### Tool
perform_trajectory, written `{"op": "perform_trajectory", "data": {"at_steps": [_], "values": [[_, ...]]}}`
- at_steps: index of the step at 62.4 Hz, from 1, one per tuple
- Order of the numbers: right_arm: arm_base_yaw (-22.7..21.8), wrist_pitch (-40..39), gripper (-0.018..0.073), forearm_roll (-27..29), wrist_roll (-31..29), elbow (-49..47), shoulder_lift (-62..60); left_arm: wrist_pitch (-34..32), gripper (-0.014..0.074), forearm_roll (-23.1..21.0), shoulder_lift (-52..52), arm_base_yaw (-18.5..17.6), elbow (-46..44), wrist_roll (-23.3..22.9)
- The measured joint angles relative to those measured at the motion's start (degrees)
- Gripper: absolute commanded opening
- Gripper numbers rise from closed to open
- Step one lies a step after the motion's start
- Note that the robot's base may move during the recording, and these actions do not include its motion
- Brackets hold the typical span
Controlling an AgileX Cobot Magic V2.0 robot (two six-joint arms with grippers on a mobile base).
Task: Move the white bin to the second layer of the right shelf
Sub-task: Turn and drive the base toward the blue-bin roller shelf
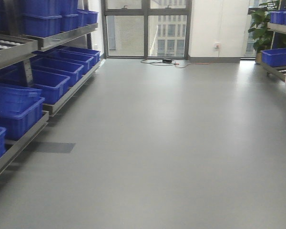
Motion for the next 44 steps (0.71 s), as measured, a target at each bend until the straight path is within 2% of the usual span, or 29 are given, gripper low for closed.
{"op": "perform_trajectory", "data": {"at_steps": [44], "values": [[0.00,0.00,0.0055,0.00,0.00,0.00,0.00,0.00,0.0085,0.00,0.00,0.00,0.00,0.00]]}}
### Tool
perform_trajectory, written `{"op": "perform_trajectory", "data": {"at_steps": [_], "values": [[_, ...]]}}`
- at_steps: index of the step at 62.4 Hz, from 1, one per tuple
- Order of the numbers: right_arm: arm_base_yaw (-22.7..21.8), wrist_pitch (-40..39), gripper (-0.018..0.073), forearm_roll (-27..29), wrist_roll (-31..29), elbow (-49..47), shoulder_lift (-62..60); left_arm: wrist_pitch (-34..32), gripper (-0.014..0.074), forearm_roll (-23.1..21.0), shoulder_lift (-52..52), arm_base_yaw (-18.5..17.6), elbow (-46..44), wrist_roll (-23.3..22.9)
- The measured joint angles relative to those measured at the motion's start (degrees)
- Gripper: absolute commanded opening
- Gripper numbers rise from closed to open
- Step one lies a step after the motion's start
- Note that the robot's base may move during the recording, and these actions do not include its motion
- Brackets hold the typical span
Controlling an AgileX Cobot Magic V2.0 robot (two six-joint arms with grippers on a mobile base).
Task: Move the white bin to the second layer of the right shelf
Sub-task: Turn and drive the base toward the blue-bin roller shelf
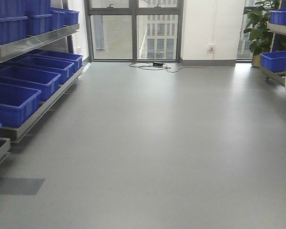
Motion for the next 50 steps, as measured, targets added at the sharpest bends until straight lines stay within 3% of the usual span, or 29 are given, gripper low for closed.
{"op": "perform_trajectory", "data": {"at_steps": [50], "values": [[0.00,0.00,0.0055,0.00,0.00,0.00,0.00,0.00,0.0085,0.00,0.00,0.00,0.00,0.00]]}}
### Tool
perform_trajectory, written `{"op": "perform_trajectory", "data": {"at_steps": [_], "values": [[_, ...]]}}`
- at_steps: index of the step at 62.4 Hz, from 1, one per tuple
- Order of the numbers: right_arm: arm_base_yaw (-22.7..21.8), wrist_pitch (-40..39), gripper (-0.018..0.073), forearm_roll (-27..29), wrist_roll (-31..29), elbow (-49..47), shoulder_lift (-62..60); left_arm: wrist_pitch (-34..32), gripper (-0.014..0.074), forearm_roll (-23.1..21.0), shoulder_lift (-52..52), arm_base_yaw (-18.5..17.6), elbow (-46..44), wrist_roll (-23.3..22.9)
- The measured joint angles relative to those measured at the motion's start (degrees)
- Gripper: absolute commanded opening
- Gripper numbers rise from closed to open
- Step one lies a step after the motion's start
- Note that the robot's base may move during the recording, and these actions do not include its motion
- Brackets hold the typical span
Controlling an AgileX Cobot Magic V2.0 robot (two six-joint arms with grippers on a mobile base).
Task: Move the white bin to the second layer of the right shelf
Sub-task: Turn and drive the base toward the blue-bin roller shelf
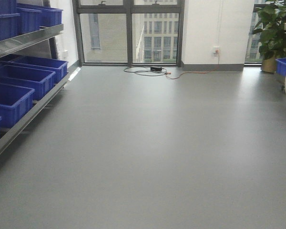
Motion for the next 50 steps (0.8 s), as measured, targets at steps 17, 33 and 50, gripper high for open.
{"op": "perform_trajectory", "data": {"at_steps": [17,33,50], "values": [[0.00,0.00,0.0055,0.00,0.00,0.02,0.00,0.00,0.0085,0.00,0.00,0.00,0.00,0.00],[0.00,0.00,0.0055,0.00,-0.10,0.02,0.00,0.00,0.0085,0.00,0.00,0.00,0.00,0.00],[0.00,0.00,0.0055,0.00,-0.09,0.02,0.00,0.00,0.0085,0.00,0.00,0.00,0.00,0.00]]}}
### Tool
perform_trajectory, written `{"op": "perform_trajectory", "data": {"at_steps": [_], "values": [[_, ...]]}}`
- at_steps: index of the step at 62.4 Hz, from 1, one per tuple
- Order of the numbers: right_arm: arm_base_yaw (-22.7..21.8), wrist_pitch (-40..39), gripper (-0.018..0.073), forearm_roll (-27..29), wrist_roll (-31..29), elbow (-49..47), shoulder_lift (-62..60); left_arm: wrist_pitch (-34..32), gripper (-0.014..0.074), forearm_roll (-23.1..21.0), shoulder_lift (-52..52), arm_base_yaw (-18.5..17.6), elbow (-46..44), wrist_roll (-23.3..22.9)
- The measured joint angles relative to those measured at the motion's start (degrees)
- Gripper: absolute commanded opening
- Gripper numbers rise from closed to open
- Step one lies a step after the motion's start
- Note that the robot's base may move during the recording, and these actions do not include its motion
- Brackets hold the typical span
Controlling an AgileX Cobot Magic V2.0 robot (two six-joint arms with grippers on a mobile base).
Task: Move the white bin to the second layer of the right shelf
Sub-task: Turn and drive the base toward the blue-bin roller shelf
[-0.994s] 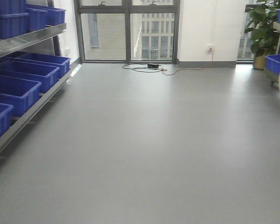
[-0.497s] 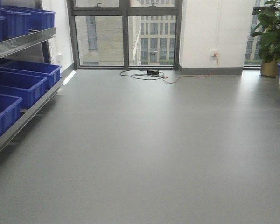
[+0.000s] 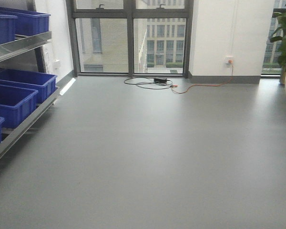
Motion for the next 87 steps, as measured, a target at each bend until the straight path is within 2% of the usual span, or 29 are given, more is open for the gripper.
{"op": "perform_trajectory", "data": {"at_steps": [87], "values": [[0.00,0.00,0.0055,0.11,0.00,0.10,0.00,0.00,0.0085,0.00,0.00,0.00,0.00,0.00]]}}
